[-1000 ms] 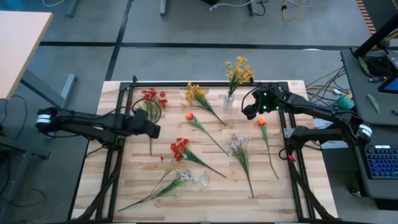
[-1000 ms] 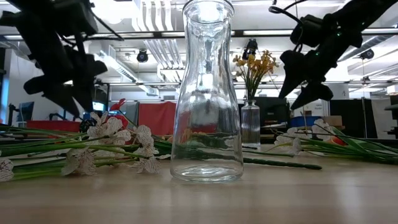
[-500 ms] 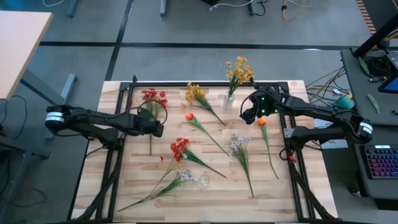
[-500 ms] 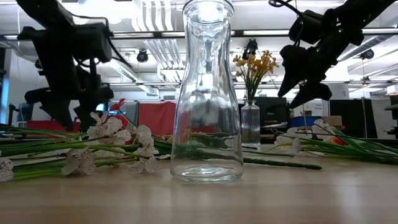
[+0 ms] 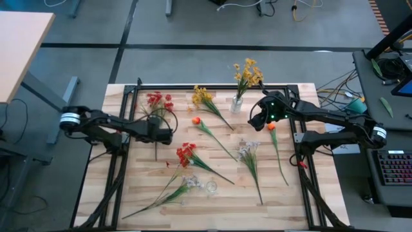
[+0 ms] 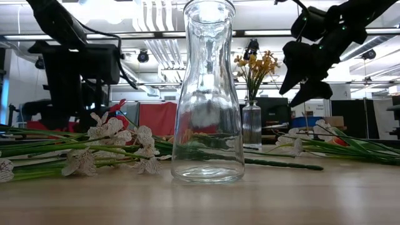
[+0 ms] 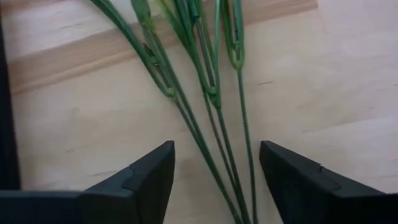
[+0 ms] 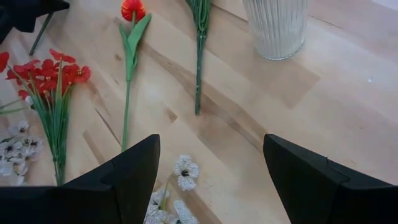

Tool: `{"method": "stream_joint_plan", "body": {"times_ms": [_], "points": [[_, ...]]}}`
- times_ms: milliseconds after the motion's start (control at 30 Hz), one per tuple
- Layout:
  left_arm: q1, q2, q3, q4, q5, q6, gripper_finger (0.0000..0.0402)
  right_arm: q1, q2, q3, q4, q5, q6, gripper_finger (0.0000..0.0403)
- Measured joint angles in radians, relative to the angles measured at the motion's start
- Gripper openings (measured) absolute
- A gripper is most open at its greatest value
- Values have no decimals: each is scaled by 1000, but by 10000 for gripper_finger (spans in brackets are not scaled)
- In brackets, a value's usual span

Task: Sort flowers into vase by color
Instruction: Put the top red flowers into the bottom transparent vase

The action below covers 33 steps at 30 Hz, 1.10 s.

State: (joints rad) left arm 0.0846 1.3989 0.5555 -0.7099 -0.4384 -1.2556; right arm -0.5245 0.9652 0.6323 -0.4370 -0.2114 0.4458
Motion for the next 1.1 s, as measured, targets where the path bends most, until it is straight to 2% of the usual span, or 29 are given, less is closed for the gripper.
{"method": "stream_joint_plan", "body": {"times_ms": [433,567,867,1100], "points": [[1,1,6,8,-6,-1,48,12,-2,0,0,2,-1,276],[1,-2,6,11,-22,5,9,19,-2,0,0,2,-1,276],[1,-24,6,10,-65,57,2,76,-2,0,0,3,6,276],[-4,-204,6,29,-76,191,1,183,-2,0,98,5,9,276]]}}
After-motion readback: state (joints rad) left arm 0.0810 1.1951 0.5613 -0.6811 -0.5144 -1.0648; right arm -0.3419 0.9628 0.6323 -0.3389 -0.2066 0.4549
